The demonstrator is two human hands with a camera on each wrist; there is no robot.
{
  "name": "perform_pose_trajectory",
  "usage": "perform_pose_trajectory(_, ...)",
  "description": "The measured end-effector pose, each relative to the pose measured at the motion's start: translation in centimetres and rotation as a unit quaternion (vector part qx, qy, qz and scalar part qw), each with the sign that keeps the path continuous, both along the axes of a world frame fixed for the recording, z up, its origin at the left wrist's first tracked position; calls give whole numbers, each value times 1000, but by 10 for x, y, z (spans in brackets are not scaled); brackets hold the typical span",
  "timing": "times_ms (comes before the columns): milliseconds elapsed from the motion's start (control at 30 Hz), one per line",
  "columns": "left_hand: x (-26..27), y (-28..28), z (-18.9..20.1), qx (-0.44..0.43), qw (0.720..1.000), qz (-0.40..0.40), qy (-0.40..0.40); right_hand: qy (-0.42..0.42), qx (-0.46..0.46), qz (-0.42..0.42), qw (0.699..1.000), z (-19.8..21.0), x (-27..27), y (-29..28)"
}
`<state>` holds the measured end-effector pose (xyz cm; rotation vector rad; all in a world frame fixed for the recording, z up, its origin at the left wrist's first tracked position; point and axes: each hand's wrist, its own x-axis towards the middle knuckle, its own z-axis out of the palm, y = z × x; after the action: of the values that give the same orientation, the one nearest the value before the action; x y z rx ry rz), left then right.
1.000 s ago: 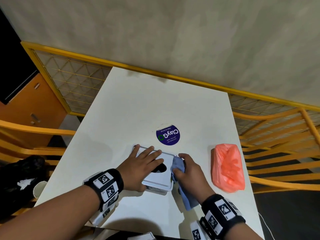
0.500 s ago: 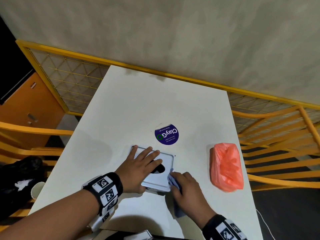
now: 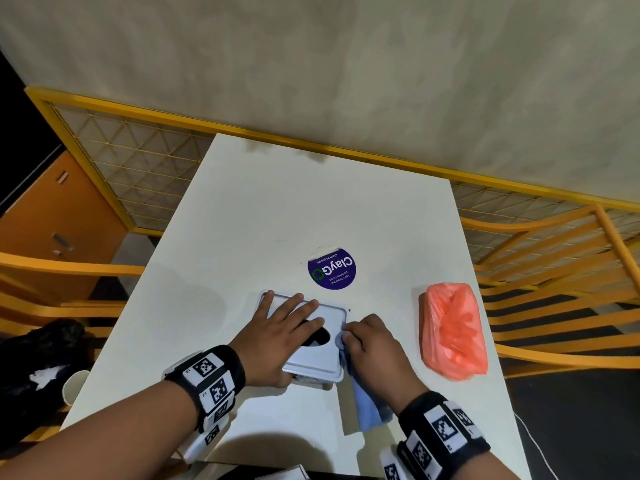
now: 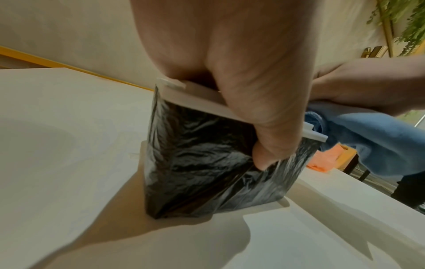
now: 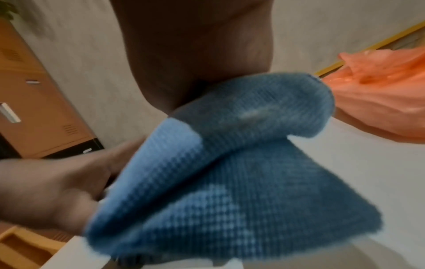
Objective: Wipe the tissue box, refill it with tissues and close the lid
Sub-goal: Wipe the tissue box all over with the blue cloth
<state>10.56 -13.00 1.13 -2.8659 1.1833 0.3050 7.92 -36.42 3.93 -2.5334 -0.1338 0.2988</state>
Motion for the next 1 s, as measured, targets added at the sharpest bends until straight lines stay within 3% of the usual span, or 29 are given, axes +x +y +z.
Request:
perform_pose_trajectory(133, -1, 1, 0, 3, 1000, 0, -1, 1, 50, -38, 998, 7, 9, 1)
perform_pose_trajectory(233, -1, 0, -1, 3, 1000, 6, 0, -29, 4, -43, 999, 3, 23, 4)
perform_pose_trajectory(333, -2, -1, -1, 5, 1000, 7, -1, -40, -82, 1, 996, 2, 26, 6)
perform_pose_trajectory(767, -2, -1, -2, 13, 1000, 3, 1, 13, -134, 162, 978, 6, -32, -1)
perform_pose_trajectory(900, -2, 0, 0, 6, 1000, -20, -14, 54, -107, 152, 981, 14, -33, 1)
perform_pose_trajectory(1000, -2, 0, 1, 3, 1000, -24, -10, 5, -112, 104, 988, 13, -15, 0)
